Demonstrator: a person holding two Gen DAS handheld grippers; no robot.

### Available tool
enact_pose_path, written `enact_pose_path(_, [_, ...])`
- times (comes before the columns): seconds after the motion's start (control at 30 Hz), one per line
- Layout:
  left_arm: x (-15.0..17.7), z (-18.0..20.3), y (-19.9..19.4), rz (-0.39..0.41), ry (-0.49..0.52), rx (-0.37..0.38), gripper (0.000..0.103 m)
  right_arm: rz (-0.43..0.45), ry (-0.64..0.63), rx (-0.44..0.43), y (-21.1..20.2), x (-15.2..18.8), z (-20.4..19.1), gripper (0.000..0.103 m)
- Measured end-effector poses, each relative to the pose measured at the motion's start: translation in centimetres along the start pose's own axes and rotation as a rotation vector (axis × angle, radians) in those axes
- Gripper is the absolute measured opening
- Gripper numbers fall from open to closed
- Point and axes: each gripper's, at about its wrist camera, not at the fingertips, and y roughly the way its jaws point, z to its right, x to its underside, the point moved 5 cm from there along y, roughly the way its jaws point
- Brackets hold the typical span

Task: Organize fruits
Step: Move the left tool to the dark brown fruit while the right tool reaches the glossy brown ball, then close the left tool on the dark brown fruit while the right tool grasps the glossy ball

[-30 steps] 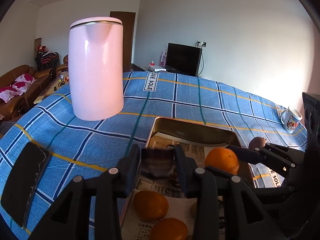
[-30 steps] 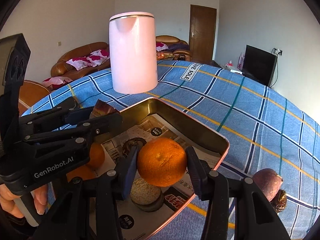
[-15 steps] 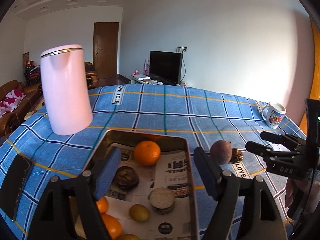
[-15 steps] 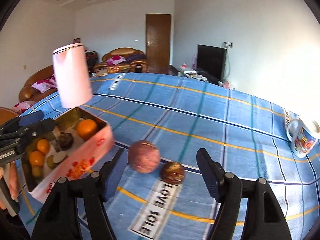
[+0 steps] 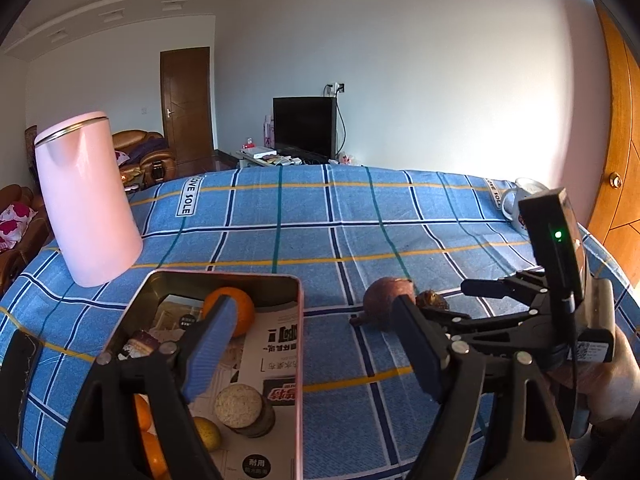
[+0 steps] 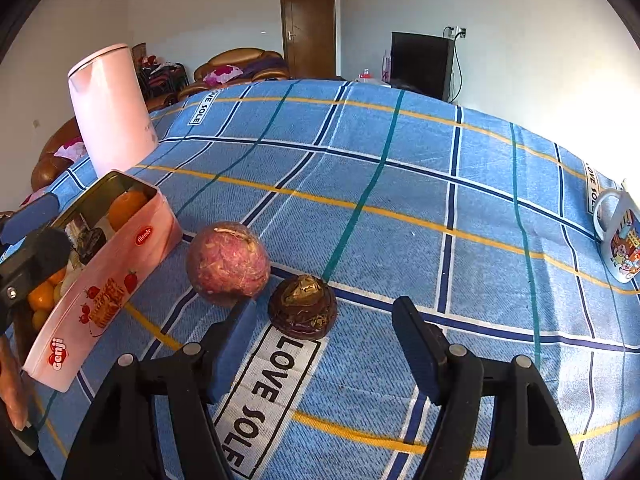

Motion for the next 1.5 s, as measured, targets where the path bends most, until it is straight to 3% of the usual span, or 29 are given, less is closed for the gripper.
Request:
enact_pose_path(0.13, [-0.1, 0.6, 0.3, 0.000, -0.003, 0.003, 0.090, -0.048, 0.008, -0.032, 1.1, 0.0, -0.1, 0.058])
enact_pose_path(0.2, [-0.2, 1.0, 0.5, -0.005, 0.004, 0.004, 0.090, -0.053, 0.008, -0.054, 1.2, 0.1, -0.3, 0.040])
enact_pose_path(0.33, [-0.1, 2.2, 1.2, -0.021, 0.024, 0.007, 0.090, -0.011, 0.024, -0.062, 0.2, 0.1, 0.1, 0.040])
enact_pose_path(0.63, [0.1, 5.9, 4.4, -0.088, 0.068, 0.019, 0.089, 0.117, 0.080, 0.030, -3.7, 0.9, 3.8, 0.040])
enact_pose_path(0.83, [0.4, 7.2, 7.2, -0.153, 0.083, 0.014, 0.088, 0.168, 0.104, 0.025, -5.1, 1.1, 5.0, 0.040])
enact_pose_path(1.13, [0.9, 7.8, 10.1, -0.272, 0.084, 0.030, 0.076, 0.187, 0.098, 0.016, -5.3, 1.0, 5.0, 0.040])
enact_pose_path(1.2, [1.2, 7.7, 10.6, -0.299, 0.065, 0.047, 0.060, 0.184, 0.099, 0.014, -5.2, 1.1, 4.9, 0.040])
enact_pose_path(1.27, [1.4, 7.5, 11.0, -0.320, 0.056, 0.048, 0.056, 0.183, 0.096, 0.013, -5.2, 1.1, 4.8, 0.040])
enact_pose_path(1.33, [1.3, 7.2, 10.8, -0.312, 0.049, 0.047, 0.051, 0.184, 0.091, 0.011, -5.2, 1.1, 4.8, 0.040])
enact_pose_path(1.5, [1.2, 6.9, 10.1, -0.289, 0.019, 0.087, 0.051, 0.219, 0.087, 0.008, -5.9, 1.1, 4.7, 0.040])
